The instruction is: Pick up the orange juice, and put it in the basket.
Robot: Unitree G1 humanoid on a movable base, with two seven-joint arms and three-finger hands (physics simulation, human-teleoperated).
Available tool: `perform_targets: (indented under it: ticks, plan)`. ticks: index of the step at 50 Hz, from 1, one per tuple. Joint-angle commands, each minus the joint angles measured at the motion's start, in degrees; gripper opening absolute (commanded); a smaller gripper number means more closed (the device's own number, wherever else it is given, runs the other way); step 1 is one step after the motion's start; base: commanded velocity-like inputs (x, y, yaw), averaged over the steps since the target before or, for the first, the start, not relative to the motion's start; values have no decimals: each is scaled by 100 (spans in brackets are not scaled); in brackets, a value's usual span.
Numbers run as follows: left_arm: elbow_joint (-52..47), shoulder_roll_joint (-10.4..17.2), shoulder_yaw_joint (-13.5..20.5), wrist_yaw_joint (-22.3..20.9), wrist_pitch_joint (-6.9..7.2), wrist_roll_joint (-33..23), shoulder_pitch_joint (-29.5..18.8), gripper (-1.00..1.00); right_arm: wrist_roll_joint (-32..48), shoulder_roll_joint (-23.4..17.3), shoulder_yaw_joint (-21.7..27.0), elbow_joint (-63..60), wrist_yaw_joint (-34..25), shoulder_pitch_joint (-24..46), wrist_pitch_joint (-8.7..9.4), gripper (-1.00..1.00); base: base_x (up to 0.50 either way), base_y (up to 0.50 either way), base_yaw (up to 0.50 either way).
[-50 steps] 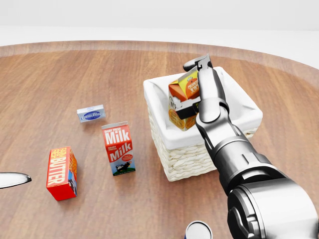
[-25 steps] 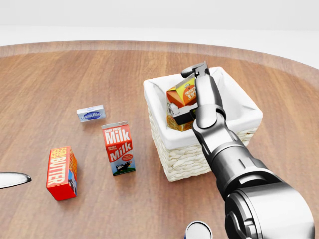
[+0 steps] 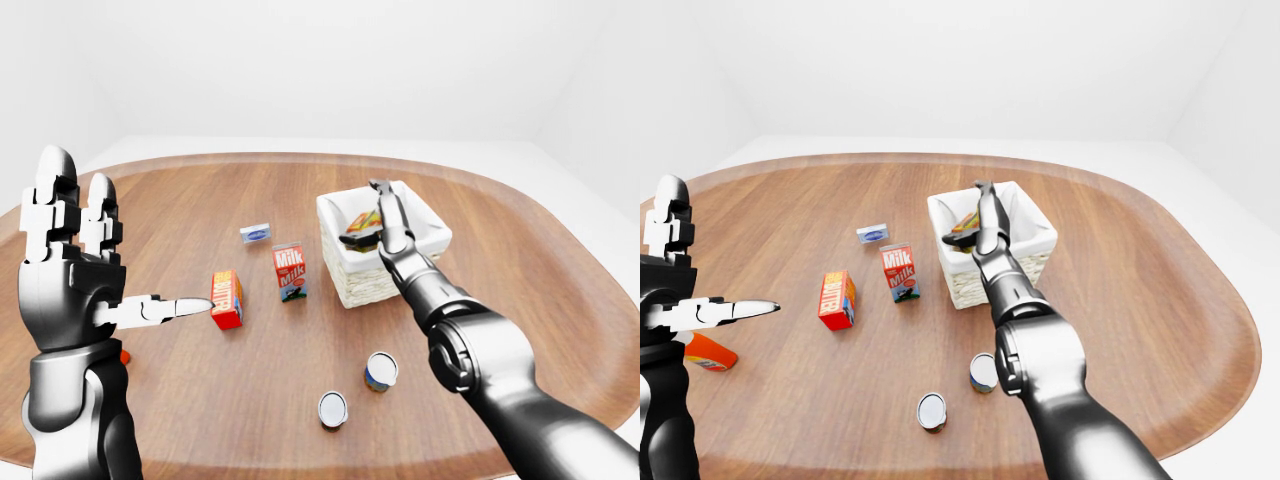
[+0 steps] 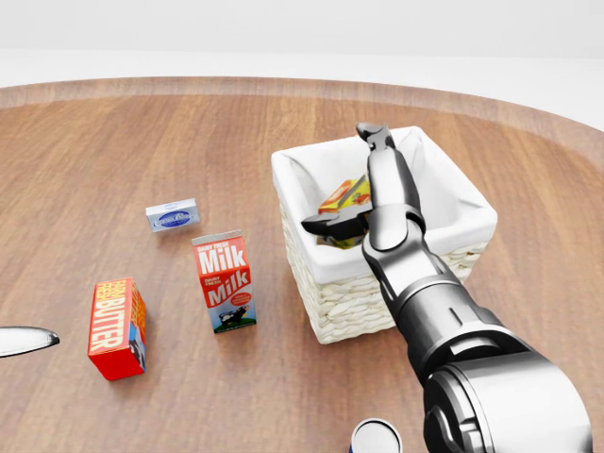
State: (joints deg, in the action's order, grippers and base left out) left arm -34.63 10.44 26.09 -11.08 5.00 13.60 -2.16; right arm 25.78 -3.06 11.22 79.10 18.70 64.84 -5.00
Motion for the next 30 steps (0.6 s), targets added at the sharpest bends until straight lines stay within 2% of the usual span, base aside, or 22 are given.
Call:
perform_targets:
  ticks: [1,30]
  plan:
    - [0,1,-1,-1,0,-2,0,100,75,25,0,-45,40,1,0,100,0,0,0]
    - [-1,0,1,1,0,-1,0,100,130,-47,-44,-53,26,149,0,100,0,0,0]
